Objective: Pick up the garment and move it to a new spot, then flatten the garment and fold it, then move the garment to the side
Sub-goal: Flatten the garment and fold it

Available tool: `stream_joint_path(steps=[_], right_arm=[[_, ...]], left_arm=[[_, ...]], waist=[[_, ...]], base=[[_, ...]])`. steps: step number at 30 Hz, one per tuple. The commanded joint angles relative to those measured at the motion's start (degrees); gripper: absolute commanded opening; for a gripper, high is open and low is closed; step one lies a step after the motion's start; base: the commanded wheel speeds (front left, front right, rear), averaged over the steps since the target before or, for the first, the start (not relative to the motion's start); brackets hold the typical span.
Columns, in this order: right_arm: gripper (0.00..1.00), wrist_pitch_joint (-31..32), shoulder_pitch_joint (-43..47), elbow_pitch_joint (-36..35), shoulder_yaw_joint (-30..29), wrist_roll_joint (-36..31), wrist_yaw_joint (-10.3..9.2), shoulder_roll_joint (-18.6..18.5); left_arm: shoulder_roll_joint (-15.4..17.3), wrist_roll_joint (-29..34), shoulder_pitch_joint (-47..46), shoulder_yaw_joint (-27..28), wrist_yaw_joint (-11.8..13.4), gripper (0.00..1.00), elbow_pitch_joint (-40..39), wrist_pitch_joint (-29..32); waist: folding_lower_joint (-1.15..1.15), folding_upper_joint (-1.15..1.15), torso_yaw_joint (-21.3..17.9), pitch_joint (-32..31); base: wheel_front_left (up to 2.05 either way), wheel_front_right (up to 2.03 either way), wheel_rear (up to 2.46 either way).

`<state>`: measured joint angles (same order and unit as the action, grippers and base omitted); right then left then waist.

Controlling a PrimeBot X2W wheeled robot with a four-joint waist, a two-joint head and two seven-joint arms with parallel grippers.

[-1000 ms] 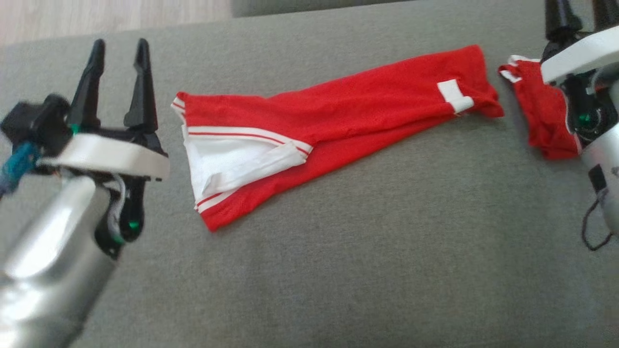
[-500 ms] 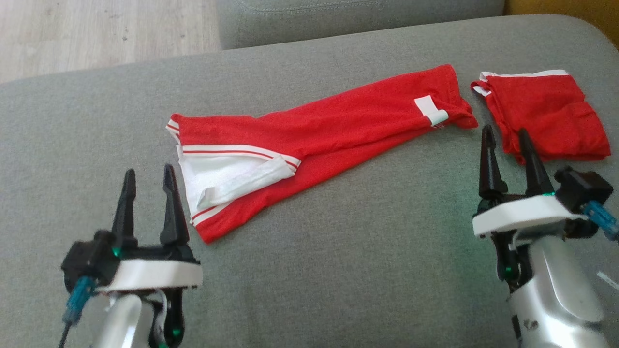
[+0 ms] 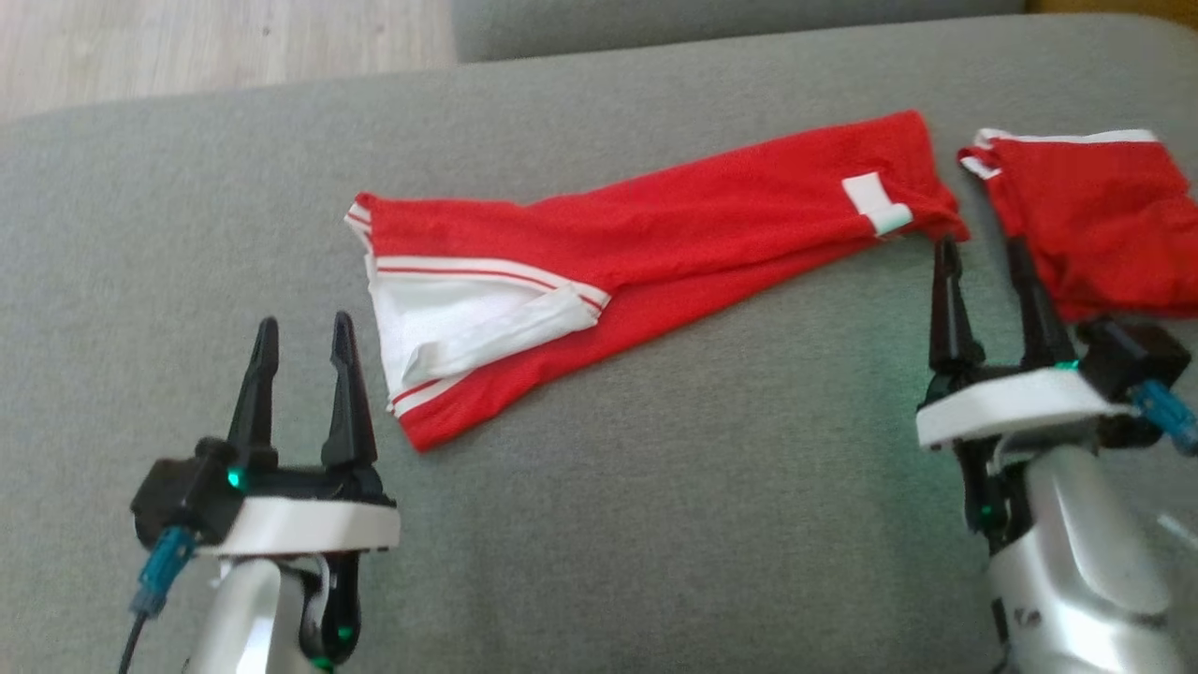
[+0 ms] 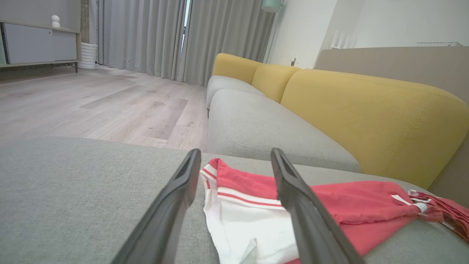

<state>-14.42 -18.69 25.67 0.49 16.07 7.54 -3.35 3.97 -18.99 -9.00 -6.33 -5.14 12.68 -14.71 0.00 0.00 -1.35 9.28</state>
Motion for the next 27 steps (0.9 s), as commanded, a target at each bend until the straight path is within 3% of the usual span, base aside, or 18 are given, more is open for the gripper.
stream_joint_path(steps=[1, 6, 12, 19, 27], right_arm=[[1.00, 0.7, -4.5, -0.8, 0.1, -1.6, -0.05, 0.5], [1.00, 5.1, -11.4, 3.8, -4.6, -4.4, -0.05, 0.5], [1.00, 10.9, -20.3, 14.7, -15.6, -8.8, -0.05, -0.6], [1.00, 11.5, -26.0, 24.9, -26.4, -19.0, -0.05, -3.1], [1.00, 11.4, -28.6, 31.6, -34.0, -26.4, -0.05, -1.7]], left_arm=[[0.0, 0.9, -3.2, 2.4, -0.5, 1.00, -1.2, -0.3], [-0.7, 1.5, -5.1, 2.0, -1.4, 1.00, 0.3, -0.3], [-1.0, 1.4, -7.4, 0.1, -1.9, 1.00, 1.9, -0.3], [-1.1, 0.2, -8.8, -1.7, -2.2, 1.00, 2.3, -0.3], [-1.1, 0.0, -9.2, -1.6, -2.2, 1.00, 2.1, -0.3]], waist=[[0.00, 0.00, 1.7, 1.9], [0.00, 0.00, 4.4, 5.1], [0.00, 0.00, 7.8, 8.3], [0.00, 0.00, 10.3, 10.4], [0.00, 0.00, 10.2, 11.4]], base=[[0.00, 0.00, 0.00], [0.00, 0.00, 0.00], [0.00, 0.00, 0.00], [0.00, 0.00, 0.00], [0.00, 0.00, 0.00]])
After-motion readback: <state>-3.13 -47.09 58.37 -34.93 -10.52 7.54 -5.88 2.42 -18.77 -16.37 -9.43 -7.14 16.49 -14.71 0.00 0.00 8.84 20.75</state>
